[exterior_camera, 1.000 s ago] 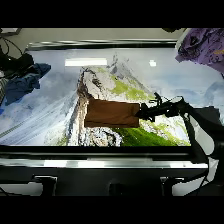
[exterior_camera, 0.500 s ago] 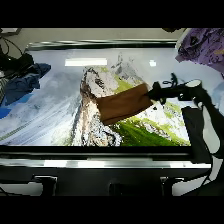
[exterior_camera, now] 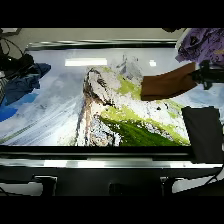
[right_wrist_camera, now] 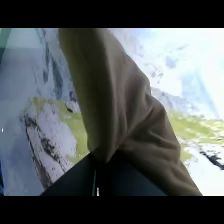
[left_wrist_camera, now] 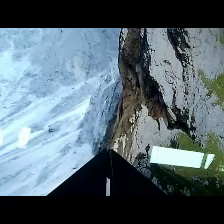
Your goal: Fold the clothes and pants, and hang the long-sleeved shirts on hangers.
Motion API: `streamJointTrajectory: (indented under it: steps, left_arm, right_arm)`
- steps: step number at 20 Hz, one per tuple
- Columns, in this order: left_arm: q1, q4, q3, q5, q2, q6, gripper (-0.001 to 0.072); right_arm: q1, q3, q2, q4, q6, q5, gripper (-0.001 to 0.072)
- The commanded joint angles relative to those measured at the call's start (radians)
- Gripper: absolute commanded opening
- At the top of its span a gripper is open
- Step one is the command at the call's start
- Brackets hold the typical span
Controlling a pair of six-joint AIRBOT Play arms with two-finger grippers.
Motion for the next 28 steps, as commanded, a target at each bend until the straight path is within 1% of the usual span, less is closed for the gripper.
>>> streamJointTrajectory:
  steps: [1, 4, 7, 10, 13, 19, 23, 25, 28]
  left_arm:
    - [-0.001, 0.0, 0.0, -0.018, 0.0, 0.0, 0.0016]
    - [-0.001, 0.0, 0.0, -0.051, 0.0, 0.0, 0.0016]
    - [-0.001, 0.0, 0.0, -0.082, 0.0, -0.001, 0.0016]
    - [-0.001, 0.0, 0.0, -0.089, 0.004, 0.0, 0.0016]
    - [-0.001, 0.0, 0.0, -0.092, 0.006, 0.0, 0.0016]
    - [-0.001, 0.0, 0.0, -0.097, 0.006, 0.0, 0.0016]
    - [-0.001, 0.0, 0.0, -0.097, 0.005, 0.0, 0.0016]
    - [0.0, 0.0, 0.0, -0.097, 0.005, 0.001, 0.0016]
    - [0.0, 0.0, 0.0, -0.097, 0.005, 0.001, 0.0016]
  right_arm:
    - [-0.12, 0.052, 0.035, -0.118, 0.128, 0.002, 0.0027]
    - [-0.182, 0.052, 0.089, -0.24, 0.252, 0.026, 0.0027]
    - [-0.216, 0.052, 0.147, -0.351, 0.328, 0.082, 0.0027]
    - [-0.214, 0.051, 0.192, -0.454, 0.385, 0.175, 0.0026]
    - [-0.214, 0.051, 0.232, -0.583, 0.475, 0.29, 0.0026]
    - [-0.214, 0.051, 0.278, -0.774, 0.475, 0.489, 0.0027]
    - [-0.212, 0.035, 0.279, -0.817, 0.446, 0.579, 0.0027]
    - [-0.212, -0.026, 0.303, -0.836, 0.432, 0.577, 0.0029]
    - [-0.212, -0.238, 0.403, -0.86, 0.435, 0.504, 0.0029]
